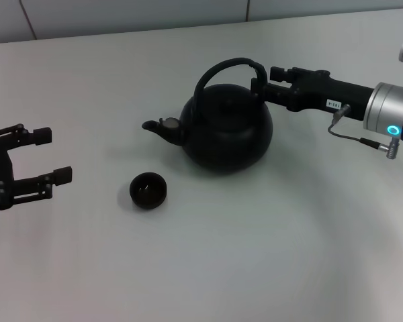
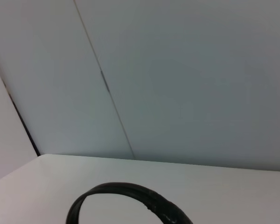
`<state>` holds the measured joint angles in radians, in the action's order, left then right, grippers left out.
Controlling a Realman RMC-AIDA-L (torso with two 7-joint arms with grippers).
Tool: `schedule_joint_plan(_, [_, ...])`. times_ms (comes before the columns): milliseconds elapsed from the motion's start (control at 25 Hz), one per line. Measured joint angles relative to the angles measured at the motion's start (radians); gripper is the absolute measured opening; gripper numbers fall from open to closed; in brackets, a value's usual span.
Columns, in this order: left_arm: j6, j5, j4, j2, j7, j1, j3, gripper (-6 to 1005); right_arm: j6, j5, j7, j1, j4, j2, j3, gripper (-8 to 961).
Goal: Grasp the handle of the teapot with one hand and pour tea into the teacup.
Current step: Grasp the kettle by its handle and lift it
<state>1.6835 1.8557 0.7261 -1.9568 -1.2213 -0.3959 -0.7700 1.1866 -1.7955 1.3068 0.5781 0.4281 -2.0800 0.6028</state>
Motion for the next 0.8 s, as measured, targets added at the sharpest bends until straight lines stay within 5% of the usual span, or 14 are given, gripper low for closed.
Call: schedule_joint_plan(800, [-0.011, 0.01, -0.001, -0.001, 0.003, -0.008, 0.0, 785, -0.031, 0.003, 0.003, 0.022, -0.023, 0.0, -0.004, 571])
